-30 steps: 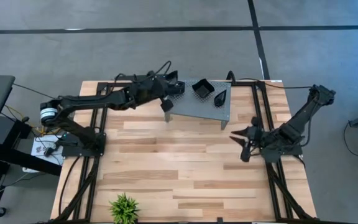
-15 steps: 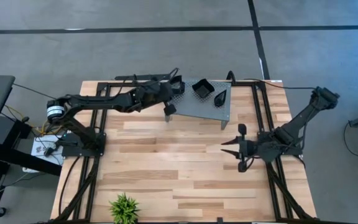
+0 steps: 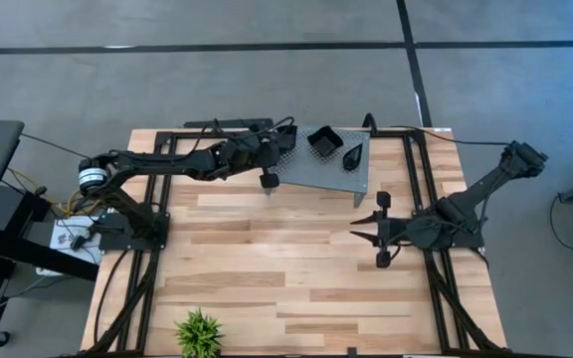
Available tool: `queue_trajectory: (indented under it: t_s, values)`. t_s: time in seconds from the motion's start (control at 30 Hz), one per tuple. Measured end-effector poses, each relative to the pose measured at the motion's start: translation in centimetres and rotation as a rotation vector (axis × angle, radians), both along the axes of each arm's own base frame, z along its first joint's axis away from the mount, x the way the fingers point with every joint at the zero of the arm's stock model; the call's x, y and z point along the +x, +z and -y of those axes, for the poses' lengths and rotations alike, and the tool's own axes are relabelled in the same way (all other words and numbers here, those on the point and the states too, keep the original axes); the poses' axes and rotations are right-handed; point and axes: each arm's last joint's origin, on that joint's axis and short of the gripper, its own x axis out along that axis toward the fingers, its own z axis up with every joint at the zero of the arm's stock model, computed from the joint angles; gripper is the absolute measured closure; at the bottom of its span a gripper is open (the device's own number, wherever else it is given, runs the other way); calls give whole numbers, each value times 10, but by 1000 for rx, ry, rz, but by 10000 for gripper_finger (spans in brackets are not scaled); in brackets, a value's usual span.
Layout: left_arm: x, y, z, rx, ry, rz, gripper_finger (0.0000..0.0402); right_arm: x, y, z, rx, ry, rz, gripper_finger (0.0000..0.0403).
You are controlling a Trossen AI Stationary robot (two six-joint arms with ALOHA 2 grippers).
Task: Pick & Place Mini shaped plates
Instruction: Stack the black leaf-shaped plate on the other black leaf-shaped plates on the shelf, then return to Home Position
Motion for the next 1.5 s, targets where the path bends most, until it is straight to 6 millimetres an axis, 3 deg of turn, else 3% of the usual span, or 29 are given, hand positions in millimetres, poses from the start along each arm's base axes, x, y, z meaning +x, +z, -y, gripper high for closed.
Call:
queue_trajectory:
  t_s: [0.5, 0.8, 0.9, 1.0, 1.17, 1.37, 1.5]
  values:
    - [-2, -6, -9, -10, 44, -21, 375, 3, 0, 6, -14, -26, -7, 310]
    - [0, -5, -7, -16, 63, -2, 301, 3, -1, 5, 5, 19, -19, 310]
    - [1, 2, 7, -15, 31, 29, 280, 3, -1, 5, 3, 14, -17, 310]
    - [0, 21, 34, 12, -5, 100, 267, 3, 0, 5, -45, 29, -22, 310]
    - [-21, 60, 82, -64, -30, 262, 264, 3, 0, 5, -177, 78, -43, 310]
    - [-74, 90, 126, -224, -125, 272, 272, 5, 0, 4, -58, 36, -11, 310]
    - [-115, 89, 137, -291, -171, 261, 276, 2, 32, 1, 44, 135, 146, 310]
